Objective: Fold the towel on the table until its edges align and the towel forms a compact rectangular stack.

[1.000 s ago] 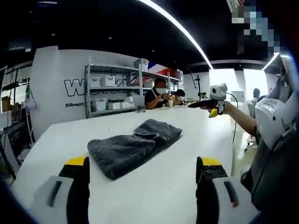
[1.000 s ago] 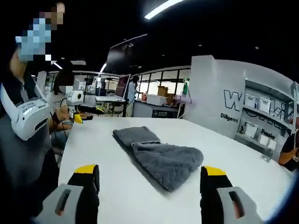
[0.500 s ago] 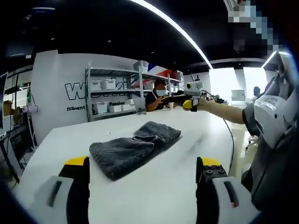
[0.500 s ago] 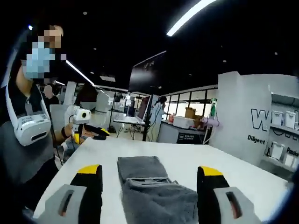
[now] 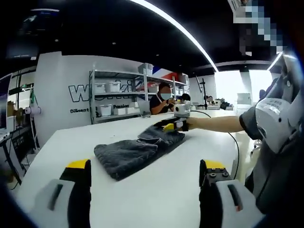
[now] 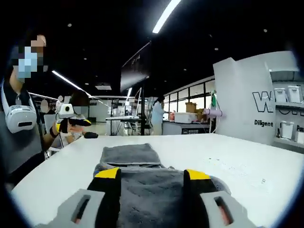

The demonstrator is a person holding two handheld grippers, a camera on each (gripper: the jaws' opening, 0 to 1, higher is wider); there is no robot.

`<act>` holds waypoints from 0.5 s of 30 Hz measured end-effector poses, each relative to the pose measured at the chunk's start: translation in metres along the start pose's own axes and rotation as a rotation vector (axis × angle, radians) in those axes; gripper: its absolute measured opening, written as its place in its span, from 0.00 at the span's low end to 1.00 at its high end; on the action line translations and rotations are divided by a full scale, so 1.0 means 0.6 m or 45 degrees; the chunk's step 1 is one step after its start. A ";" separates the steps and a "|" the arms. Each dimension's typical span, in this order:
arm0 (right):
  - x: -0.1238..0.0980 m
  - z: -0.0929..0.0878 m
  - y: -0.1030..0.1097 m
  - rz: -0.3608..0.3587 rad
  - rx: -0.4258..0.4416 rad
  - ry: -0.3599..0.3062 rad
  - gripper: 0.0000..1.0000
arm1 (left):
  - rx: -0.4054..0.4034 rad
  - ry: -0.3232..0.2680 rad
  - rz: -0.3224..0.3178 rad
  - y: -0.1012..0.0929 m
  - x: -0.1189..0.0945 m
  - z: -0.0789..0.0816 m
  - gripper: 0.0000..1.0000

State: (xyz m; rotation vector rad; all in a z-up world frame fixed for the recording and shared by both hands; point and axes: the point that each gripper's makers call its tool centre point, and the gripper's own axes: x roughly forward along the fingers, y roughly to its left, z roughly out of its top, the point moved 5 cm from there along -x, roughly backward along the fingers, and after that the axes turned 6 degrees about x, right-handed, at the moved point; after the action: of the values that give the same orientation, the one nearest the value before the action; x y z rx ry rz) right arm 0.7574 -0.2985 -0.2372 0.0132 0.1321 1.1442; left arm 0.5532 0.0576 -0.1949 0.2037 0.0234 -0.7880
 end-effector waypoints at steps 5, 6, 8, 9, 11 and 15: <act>-0.017 0.012 -0.003 -0.001 0.040 -0.079 0.52 | -0.006 -0.005 0.002 0.001 0.001 -0.003 0.99; -0.022 0.018 -0.003 -0.001 0.051 -0.106 0.52 | -0.008 -0.005 0.002 0.001 0.001 -0.004 0.99; -0.033 0.025 -0.003 -0.017 0.051 -0.137 0.52 | -0.010 -0.001 0.009 0.004 0.000 -0.006 0.99; -0.036 0.021 -0.004 -0.028 0.046 -0.123 0.52 | -0.011 0.000 0.010 0.004 0.001 -0.008 0.99; -0.042 0.014 -0.006 -0.052 0.036 -0.094 0.50 | -0.012 0.004 0.013 0.005 0.002 -0.010 0.99; -0.039 -0.001 -0.004 -0.057 0.027 -0.035 0.49 | -0.017 0.003 0.009 0.004 0.005 -0.011 0.99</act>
State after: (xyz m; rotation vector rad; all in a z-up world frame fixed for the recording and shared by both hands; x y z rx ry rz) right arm 0.7499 -0.3210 -0.2358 0.0447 0.1195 1.0972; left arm 0.5573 0.0582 -0.2015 0.1919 0.0301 -0.7801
